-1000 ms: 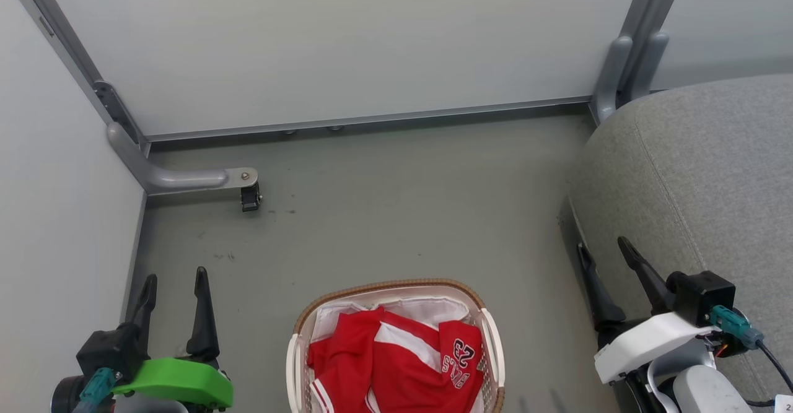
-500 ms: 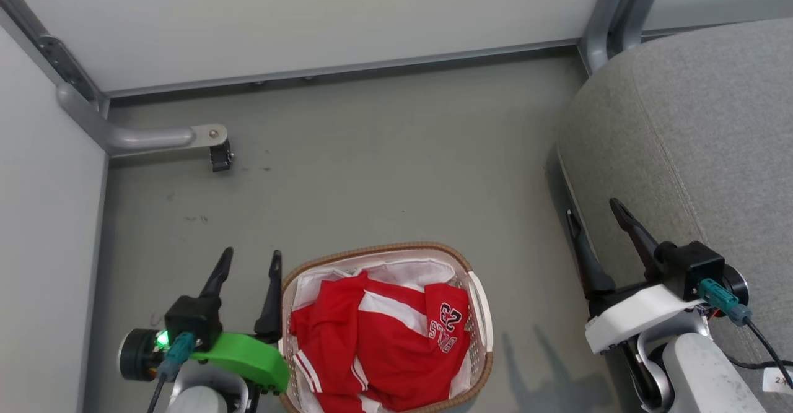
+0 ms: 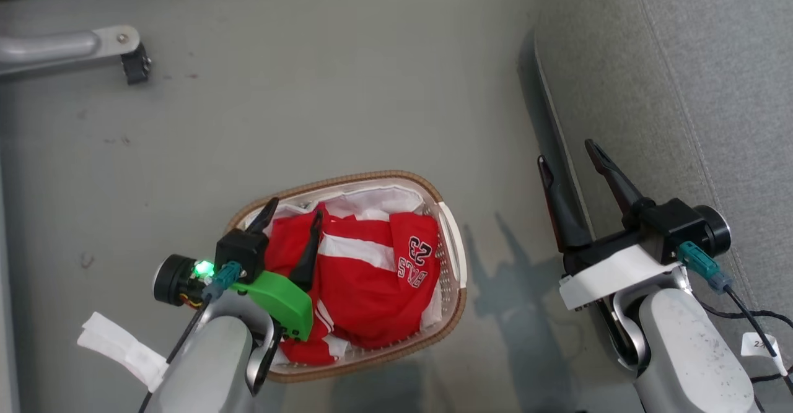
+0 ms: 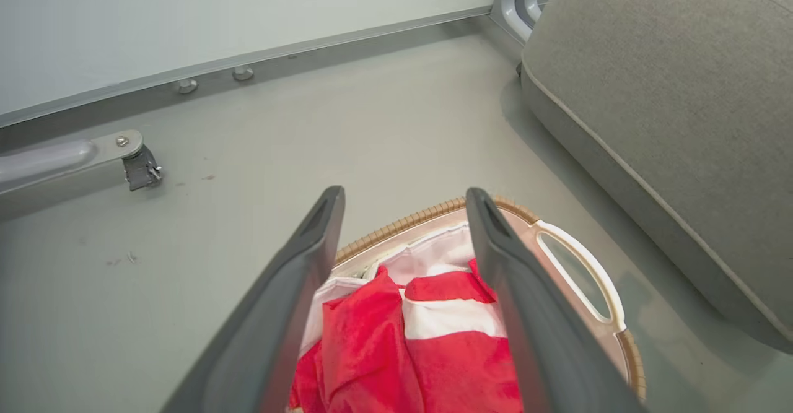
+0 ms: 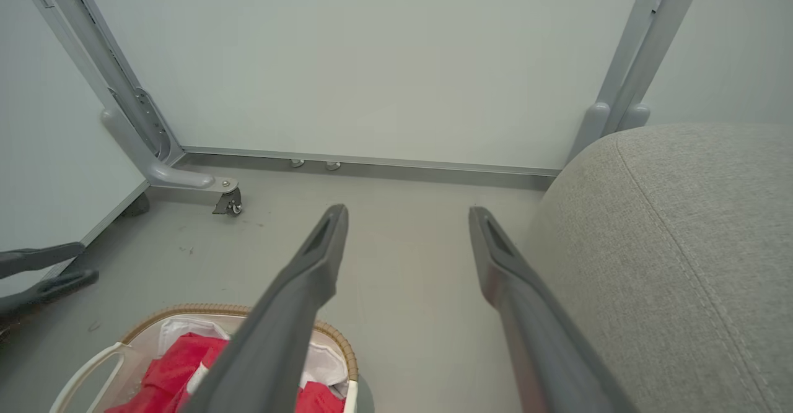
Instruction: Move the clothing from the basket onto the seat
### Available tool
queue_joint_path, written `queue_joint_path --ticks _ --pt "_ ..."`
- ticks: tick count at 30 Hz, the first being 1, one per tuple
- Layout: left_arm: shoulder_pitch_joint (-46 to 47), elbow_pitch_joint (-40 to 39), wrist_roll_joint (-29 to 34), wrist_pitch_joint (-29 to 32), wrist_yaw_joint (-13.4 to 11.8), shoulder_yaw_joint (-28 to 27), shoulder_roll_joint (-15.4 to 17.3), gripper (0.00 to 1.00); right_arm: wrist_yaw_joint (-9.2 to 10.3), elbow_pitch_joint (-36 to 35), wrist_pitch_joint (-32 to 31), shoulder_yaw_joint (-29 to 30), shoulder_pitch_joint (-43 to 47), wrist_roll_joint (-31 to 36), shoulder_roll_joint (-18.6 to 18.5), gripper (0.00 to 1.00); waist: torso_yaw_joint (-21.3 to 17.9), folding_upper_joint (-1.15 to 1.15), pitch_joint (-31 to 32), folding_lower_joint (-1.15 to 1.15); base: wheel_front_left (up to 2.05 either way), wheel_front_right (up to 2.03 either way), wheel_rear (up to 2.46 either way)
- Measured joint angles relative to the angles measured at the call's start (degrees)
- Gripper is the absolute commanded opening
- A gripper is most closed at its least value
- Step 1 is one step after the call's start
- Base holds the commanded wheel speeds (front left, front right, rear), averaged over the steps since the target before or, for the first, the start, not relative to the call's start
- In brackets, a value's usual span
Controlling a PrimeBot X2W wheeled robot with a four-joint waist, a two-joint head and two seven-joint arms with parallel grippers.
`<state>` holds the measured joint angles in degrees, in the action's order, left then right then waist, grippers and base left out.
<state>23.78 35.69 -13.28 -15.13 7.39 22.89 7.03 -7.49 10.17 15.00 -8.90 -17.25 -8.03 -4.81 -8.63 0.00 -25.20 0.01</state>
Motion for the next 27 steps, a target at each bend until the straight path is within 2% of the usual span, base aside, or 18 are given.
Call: queue_joint_path --ticks 13,18,22,27 --pt "12.52 11.49 -7.43 -0.03 0.01 11.03 4.34 1.00 -0.01 -3.43 0.00 -2.02 -2.16 -1.85 1.52 1.00 -4.36 0.00 -14.74 0.00 0.00 0.00 0.00" --pt "15.31 16.06 -12.35 -0.03 0.01 14.84 4.68 1.00 -0.01 -3.94 0.00 -3.81 -2.19 -3.66 1.75 1.00 -5.93 0.00 -19.19 0.00 0.00 0.00 0.00" --pt "16.70 18.57 -16.36 -0.03 0.01 19.33 5.65 1.00 -0.01 -4.34 0.00 -5.50 -2.02 -6.04 1.92 1.00 -7.16 0.00 -22.06 0.00 0.00 0.00 0.00" --pt "18.80 17.98 -22.64 0.00 0.01 27.83 6.25 1.00 -0.01 -4.86 0.00 -5.36 -1.89 -6.54 1.88 1.00 -8.19 0.00 -24.58 0.00 0.00 0.00 0.00"
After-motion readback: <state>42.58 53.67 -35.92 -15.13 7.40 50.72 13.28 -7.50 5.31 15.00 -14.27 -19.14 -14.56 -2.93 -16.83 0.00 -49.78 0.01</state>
